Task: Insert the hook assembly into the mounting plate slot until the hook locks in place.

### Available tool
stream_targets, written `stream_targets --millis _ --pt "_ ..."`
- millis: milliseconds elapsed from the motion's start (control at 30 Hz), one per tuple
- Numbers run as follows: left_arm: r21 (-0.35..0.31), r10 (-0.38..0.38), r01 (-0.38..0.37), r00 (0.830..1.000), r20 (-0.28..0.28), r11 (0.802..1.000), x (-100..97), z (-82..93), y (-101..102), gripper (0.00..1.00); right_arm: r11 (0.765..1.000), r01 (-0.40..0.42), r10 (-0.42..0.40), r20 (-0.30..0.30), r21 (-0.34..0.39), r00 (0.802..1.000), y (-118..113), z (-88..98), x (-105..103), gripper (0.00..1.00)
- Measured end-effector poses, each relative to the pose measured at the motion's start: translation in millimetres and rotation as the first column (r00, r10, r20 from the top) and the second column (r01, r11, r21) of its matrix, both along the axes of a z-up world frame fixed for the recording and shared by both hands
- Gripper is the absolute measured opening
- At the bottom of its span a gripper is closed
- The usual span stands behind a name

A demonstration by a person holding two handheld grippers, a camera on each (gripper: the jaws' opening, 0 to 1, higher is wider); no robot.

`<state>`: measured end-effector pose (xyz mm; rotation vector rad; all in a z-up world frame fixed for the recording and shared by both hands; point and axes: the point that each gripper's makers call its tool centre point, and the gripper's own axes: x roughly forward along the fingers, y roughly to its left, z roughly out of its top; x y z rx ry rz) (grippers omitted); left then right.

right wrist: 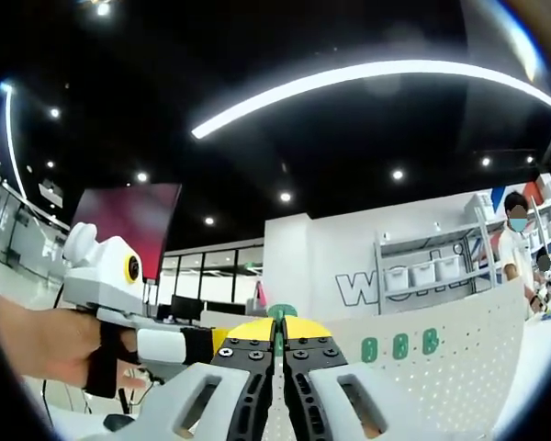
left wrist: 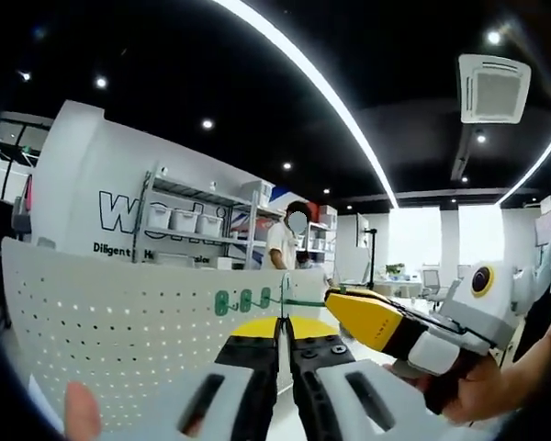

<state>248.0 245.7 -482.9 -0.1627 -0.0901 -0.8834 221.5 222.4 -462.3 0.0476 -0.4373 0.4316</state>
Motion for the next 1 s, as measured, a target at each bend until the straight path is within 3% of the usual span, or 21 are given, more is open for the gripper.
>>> stream_targets --millis 667,1000 --pt "-0.005 0.002 -0.002 1.000 -0.008 1.000 3.1 -5.4 3 0.04 1.000 -0.003 0.003 -0.021 -0.002 1.000 2 -5.2 6 0.00" --pt "0.022 -0.011 0.012 0.999 -0.045 1.000 0.4 -20.3 -1 0.07 1.000 -0.001 0.001 -0.011 -0.001 1.000 2 -2.0 6 0.00"
